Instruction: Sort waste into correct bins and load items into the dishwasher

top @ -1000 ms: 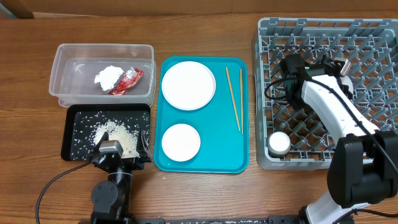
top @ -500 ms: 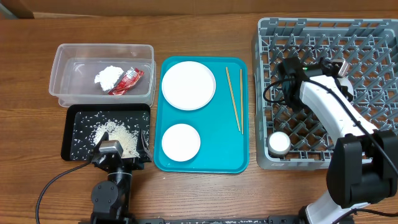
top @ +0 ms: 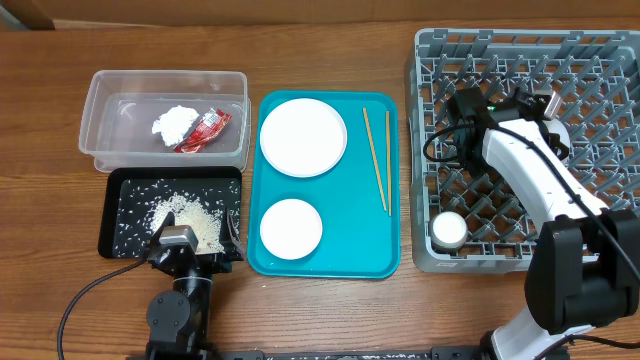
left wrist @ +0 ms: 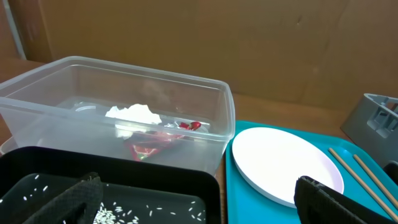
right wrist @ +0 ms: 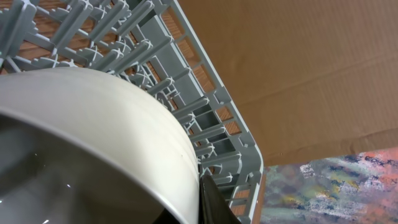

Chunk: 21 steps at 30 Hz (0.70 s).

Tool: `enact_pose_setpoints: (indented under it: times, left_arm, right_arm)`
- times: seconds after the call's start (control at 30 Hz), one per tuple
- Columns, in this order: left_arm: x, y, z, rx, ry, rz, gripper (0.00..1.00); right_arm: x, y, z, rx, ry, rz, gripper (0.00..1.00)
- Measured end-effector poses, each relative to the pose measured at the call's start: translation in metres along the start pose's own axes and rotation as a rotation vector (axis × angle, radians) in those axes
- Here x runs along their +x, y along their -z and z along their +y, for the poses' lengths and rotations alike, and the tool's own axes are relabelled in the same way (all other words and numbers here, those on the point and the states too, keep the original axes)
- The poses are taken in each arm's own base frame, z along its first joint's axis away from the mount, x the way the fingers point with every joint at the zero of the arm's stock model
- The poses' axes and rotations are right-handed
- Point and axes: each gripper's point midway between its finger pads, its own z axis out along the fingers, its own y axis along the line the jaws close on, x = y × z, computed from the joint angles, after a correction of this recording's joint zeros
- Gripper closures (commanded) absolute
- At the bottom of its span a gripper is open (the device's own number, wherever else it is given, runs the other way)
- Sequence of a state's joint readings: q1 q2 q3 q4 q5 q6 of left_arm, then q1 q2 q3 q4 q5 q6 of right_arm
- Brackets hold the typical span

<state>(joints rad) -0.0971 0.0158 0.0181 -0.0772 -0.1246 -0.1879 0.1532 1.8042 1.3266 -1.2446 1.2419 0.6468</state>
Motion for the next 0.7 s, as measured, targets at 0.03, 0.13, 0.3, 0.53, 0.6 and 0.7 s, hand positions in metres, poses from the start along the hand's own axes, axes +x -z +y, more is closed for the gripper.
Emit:
enact_pose_setpoints:
  times: [0.03, 0.13, 0.3, 0.53, 0.6, 0.7]
  left_arm:
    - [0.0, 0.0, 0.0, 0.0, 0.0, 0.0, 0.0]
    - [0.0, 0.0, 0.0, 0.0, 0.0, 0.0, 0.0]
    - [0.0, 0.0, 0.0, 0.0, 0.0, 0.0, 0.0]
    - [0.0, 0.0, 0.0, 0.0, 0.0, 0.0, 0.0]
    - [0.0, 0.0, 0.0, 0.0, 0.0, 0.0, 0.0]
    - [0.0, 0.0, 0.0, 0.0, 0.0, 0.0, 0.0]
  right_arm:
    - [0.0, 0.001, 0.001, -0.003, 0.002, -0.001, 0.96]
    - [0.0, 0.003, 0.003, -0.012, 0.009, -0.003, 0.96]
    - [-0.005, 0.016, 0.006, -0.009, 0.045, -0.054, 0.96]
    - [-0.017, 0.026, -0.009, 0.057, 0.1, -0.122, 0.96]
    - [-0.02, 0.027, -0.012, 0.07, 0.101, -0.133, 0.96]
    - [-0.022, 0.027, -0.013, 0.079, 0.092, -0.145, 0.96]
